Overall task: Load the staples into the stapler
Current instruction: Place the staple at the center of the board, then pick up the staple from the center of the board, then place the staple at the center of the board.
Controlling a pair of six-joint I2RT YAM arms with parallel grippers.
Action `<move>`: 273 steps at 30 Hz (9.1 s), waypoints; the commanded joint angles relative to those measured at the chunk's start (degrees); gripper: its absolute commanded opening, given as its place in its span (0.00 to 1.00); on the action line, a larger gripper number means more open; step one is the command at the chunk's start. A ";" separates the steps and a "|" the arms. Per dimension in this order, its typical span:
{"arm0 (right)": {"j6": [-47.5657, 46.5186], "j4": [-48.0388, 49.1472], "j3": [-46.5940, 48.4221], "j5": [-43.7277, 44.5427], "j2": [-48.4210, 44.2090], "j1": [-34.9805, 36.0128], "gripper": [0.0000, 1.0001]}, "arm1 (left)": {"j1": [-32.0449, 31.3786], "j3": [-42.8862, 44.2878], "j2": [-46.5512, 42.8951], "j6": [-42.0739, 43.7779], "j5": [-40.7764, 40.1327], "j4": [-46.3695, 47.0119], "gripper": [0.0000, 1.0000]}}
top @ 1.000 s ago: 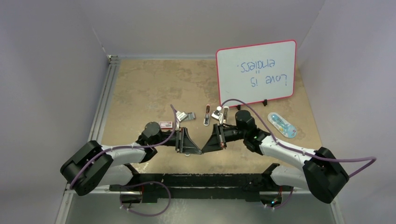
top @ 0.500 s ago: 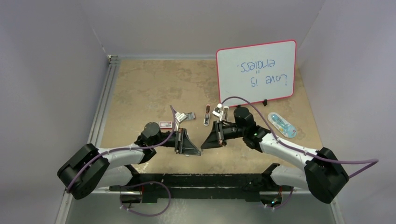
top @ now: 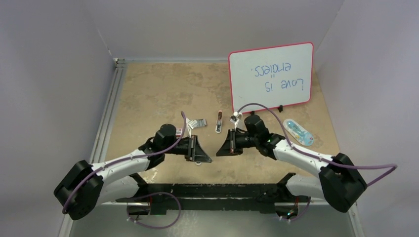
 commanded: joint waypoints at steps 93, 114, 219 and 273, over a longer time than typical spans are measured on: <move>4.49 -31.88 16.75 60.88 20.28 34.55 0.41 | -7.16 24.10 0.58 10.91 -43.72 -46.64 0.43; 0.41 -31.36 17.04 58.50 19.59 34.54 0.32 | -7.15 21.54 -1.83 10.25 -42.95 -45.62 0.43; 61.84 26.14 -13.56 11.95 -11.50 0.02 0.15 | -11.99 12.38 1.73 18.93 -37.90 2.38 0.12; 35.87 -31.64 0.47 56.16 -34.81 -0.63 0.52 | -19.47 37.60 37.42 9.68 -38.69 -54.00 0.10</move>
